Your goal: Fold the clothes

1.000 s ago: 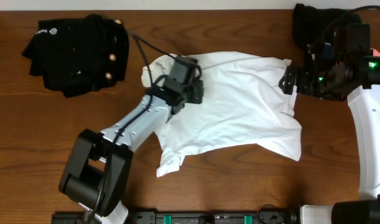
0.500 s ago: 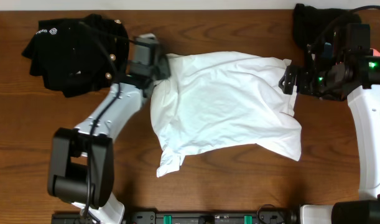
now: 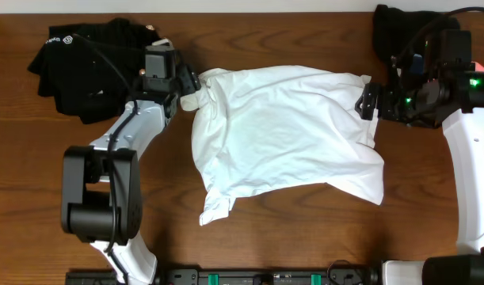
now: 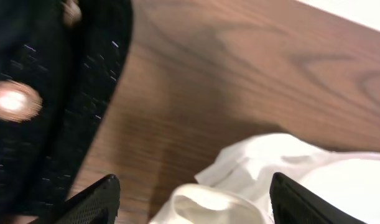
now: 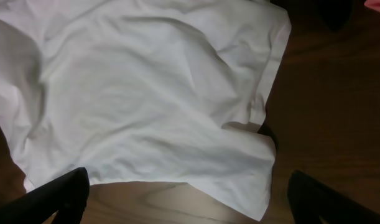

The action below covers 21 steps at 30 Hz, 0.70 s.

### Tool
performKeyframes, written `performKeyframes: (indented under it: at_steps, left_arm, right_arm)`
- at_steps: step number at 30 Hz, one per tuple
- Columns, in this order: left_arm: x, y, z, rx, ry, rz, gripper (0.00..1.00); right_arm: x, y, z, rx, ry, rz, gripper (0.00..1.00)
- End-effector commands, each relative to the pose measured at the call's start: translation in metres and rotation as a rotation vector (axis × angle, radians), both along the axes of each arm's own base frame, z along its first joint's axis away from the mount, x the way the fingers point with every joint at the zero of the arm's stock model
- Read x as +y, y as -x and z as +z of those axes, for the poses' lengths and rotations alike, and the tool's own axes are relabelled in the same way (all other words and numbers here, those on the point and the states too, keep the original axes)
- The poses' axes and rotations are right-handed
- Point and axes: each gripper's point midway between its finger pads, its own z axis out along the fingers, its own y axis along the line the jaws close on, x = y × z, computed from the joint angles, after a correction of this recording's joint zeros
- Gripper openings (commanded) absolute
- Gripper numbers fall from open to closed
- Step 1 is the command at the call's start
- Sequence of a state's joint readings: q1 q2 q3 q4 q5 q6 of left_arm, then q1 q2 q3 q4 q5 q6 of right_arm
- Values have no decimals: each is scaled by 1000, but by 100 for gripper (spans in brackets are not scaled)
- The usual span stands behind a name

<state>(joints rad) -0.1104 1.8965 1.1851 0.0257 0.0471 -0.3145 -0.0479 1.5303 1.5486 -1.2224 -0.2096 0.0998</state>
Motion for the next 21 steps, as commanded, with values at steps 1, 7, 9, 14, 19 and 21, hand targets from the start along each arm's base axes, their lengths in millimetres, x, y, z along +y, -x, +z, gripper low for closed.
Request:
performKeyframes:
  at_steps: [1,7,9,14,19,21]
  left_arm:
    - [-16,-2,-9,24,65,-62,77]
    - [-43,8,-11,61,175,-175,77]
    - [-48,13,-15,84,186,-190,77]
    - [-55,25,-23,134,165,-224,76]
    - [-60,31,-27,161,164,-234,33]
    - [-60,31,-23,157,164,-234,11]
  right_arm:
    - [5,1,-2,7,-11,6,99]
    - [5,1,-2,7,-11,5,99]
    - [5,1,-2,6,-11,6,99]
    - [5,0,-1,3,-11,6,99]
    - [5,0,-1,3,-11,6,99]
    - [5,0,-1,2,-10,5,99]
